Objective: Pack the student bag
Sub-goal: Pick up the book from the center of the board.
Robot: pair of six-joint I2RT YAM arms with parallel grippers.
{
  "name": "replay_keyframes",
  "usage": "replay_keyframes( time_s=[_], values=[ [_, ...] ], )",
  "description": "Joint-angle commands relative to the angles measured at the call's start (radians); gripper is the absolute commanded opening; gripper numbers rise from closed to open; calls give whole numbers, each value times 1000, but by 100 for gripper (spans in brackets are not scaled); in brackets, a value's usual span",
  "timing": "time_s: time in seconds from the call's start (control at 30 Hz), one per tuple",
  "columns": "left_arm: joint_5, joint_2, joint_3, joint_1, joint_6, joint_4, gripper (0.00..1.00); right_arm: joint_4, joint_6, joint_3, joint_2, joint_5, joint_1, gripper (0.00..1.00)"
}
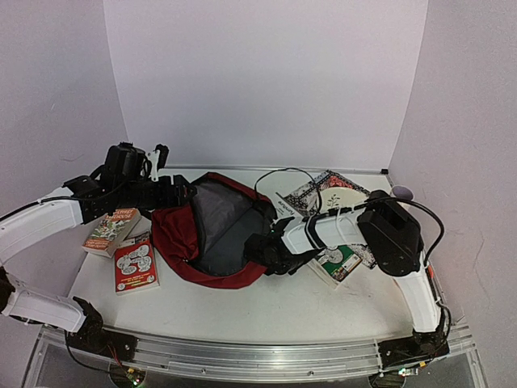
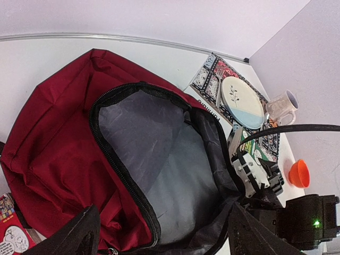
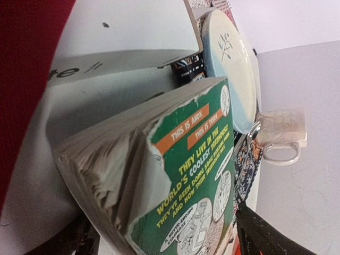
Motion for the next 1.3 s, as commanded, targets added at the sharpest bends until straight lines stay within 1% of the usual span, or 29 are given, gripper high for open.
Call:
replay_keyframes(
  time_s=[0.0,0.03,0.23,0.3,0.4,0.47,0.67,0.83,0.93,1.03,1.17,1.23,1.27],
  values=[
    [-23,-25,7,0,-1,15,84,-73,11,10,72,-10,0,75],
    [-22,-25,8,0,-1,15,84,-72,10,9,69,-11,0,70],
    [-15,-21,17,0,-1,13,84,-76,-28,0,-5,-41,2,26],
    [-12,-18,20,0,-1,13,84,-77,-50,-4,-48,-58,2,17],
    [-3,-10,27,0,0,12,84,-84,-84,-2,-116,-94,3,9],
    [3,-5,31,-1,0,12,84,-94,-107,6,-165,-120,2,6],
    [28,0,45,0,0,13,84,-136,-160,54,-281,-172,3,0],
    [53,2,53,0,-14,13,85,-141,-204,103,-356,-192,2,0],
    [96,14,57,0,-41,18,85,-133,-237,124,-394,-172,11,0],
    [146,31,55,0,-84,47,84,-79,-313,129,-425,-139,36,0],
    [248,61,50,-2,-140,113,84,26,-443,131,-456,-116,84,0],
    [281,74,46,-2,-167,146,85,100,-520,109,-471,-84,118,0],
    [302,80,42,-2,-187,164,85,164,-583,88,-480,-62,143,0]
  ],
)
